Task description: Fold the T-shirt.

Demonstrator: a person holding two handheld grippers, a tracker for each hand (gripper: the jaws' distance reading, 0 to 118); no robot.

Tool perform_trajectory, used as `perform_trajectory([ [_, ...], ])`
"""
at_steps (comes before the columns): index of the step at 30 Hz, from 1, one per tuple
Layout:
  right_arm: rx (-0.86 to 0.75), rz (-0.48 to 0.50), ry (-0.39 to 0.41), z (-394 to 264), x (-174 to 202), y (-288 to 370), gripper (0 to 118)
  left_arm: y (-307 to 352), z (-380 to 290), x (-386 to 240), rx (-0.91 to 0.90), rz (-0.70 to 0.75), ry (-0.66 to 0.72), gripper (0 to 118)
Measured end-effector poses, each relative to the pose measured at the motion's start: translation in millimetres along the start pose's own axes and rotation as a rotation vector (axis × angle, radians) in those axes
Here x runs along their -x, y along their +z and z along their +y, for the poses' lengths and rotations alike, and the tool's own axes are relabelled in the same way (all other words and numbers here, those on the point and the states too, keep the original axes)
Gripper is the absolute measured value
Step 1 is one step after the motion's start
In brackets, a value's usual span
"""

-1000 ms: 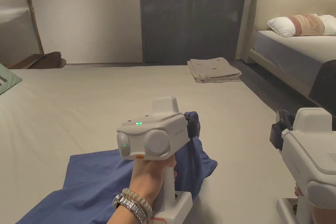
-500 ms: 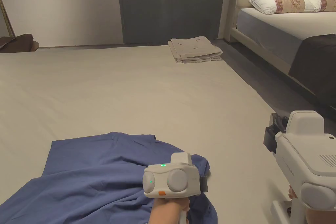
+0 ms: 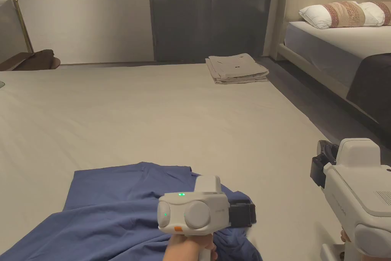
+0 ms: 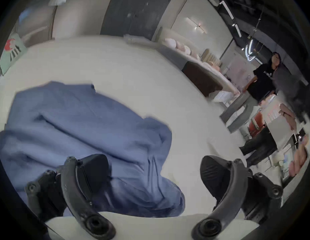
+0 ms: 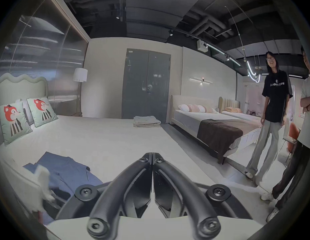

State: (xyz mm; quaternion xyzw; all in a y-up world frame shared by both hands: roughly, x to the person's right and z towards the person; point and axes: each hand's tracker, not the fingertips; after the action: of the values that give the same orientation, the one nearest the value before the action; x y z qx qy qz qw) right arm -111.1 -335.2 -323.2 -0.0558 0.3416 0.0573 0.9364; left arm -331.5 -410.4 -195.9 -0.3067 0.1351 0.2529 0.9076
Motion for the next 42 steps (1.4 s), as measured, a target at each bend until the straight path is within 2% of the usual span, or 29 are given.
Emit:
perform_trajectory([
  [6,-0.054,0.030,-0.011,18,22,15,0,119,40,43,-0.338,0.163,-0.014,107],
  [10,-0.081,0.062,-0.015,24,40,21,0,203,36,75,-0.535,0.348,-0.037,107],
  [12,-0.090,0.076,-0.017,25,49,22,0,234,25,88,-0.595,0.448,-0.052,101],
  [13,-0.092,0.088,-0.026,26,52,22,0,248,18,93,-0.617,0.509,-0.059,75],
  [15,-0.094,0.105,-0.037,26,60,23,0,268,2,102,-0.663,0.610,-0.089,0],
  [17,-0.096,0.117,-0.031,23,61,15,0,280,-10,111,-0.687,0.689,-0.059,0],
  [21,-0.092,0.141,-0.029,19,69,11,0,304,-26,122,-0.686,0.674,0.006,0],
  [24,-0.089,0.153,-0.021,19,73,10,0,308,-34,125,-0.657,0.697,0.003,0],
  [30,-0.063,0.164,-0.016,12,77,9,0,288,-59,133,-0.368,0.559,0.109,0],
  [33,-0.034,0.171,-0.010,3,77,9,0,260,-87,144,-0.223,0.495,0.204,2],
  [34,-0.025,0.172,-0.007,0,76,9,0,250,-99,153,-0.161,0.500,0.226,17],
  [37,0.013,0.175,0.011,-9,74,10,0,227,-126,159,-0.025,0.464,0.277,105],
  [38,0.023,0.176,0.015,-12,73,10,0,222,-137,160,-0.001,0.446,0.298,111],
  [42,0.072,0.180,0.032,-29,72,9,0,197,-167,156,0.115,0.429,0.278,108],
])
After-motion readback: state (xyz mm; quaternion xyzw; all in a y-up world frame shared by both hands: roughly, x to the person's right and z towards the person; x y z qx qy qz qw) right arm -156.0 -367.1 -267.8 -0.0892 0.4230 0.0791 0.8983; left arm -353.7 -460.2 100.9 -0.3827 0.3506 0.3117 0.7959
